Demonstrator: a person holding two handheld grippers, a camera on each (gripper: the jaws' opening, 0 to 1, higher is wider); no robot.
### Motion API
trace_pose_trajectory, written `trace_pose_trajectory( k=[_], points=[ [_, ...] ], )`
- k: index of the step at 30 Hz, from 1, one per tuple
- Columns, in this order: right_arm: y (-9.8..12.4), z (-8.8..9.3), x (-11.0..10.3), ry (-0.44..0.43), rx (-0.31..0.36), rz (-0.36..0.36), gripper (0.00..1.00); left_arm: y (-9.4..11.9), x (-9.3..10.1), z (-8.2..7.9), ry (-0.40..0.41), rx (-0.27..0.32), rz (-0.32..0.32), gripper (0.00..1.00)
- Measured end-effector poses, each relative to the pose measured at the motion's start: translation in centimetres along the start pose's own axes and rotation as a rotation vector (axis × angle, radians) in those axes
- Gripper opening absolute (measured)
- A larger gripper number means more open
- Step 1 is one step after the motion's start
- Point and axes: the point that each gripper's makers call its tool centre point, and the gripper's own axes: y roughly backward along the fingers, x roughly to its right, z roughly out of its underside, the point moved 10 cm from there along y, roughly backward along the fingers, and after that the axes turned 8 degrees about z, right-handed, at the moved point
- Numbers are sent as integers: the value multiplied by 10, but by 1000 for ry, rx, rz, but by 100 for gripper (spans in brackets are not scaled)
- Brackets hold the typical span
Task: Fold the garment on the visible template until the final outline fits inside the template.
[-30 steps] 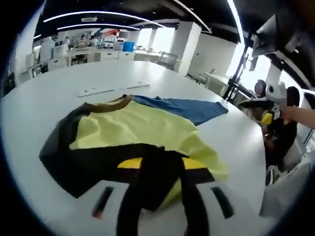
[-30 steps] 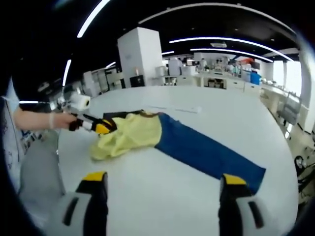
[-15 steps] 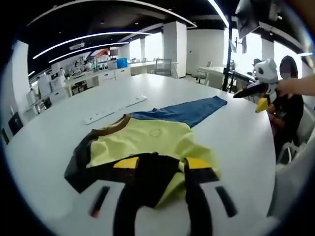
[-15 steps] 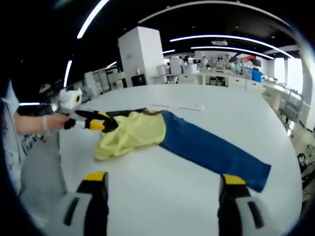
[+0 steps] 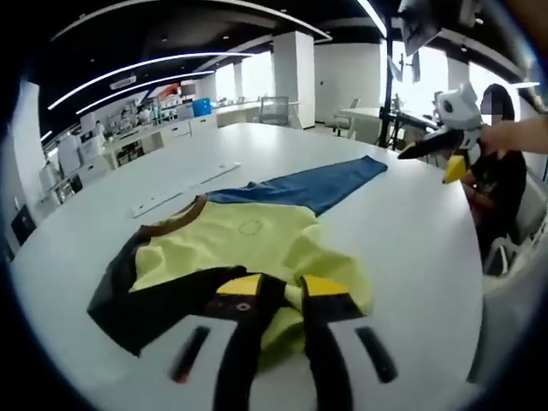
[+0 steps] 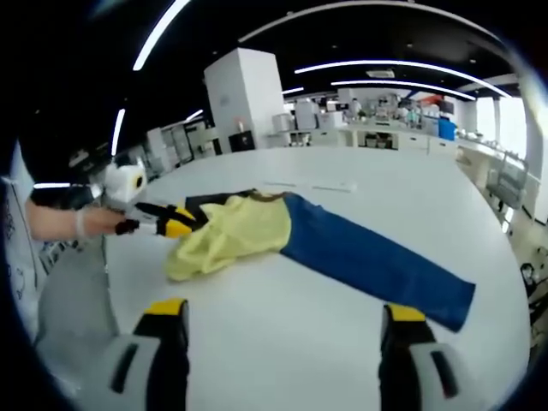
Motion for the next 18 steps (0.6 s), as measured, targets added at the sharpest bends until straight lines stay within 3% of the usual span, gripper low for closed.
trace_pose_trajectory(
  k=[2, 5, 8, 13, 18],
  points=[
    [2, 0, -2, 1, 1, 1, 94, -2, 0, 2, 4, -12, -5, 22],
    [2, 2, 2, -4, 0, 6, 93, -3, 0, 3, 11, -12, -6, 14],
    [3, 3, 4, -10, 4, 12, 93, -3, 0, 1, 26, -6, -16, 13],
    [6, 3, -1, -13, 6, 12, 93, -3, -2, 3, 82, 2, -25, 4],
    [9, -1, -4, -50, 37, 8, 94, 2, -3, 0, 84, 5, -17, 0]
  ],
)
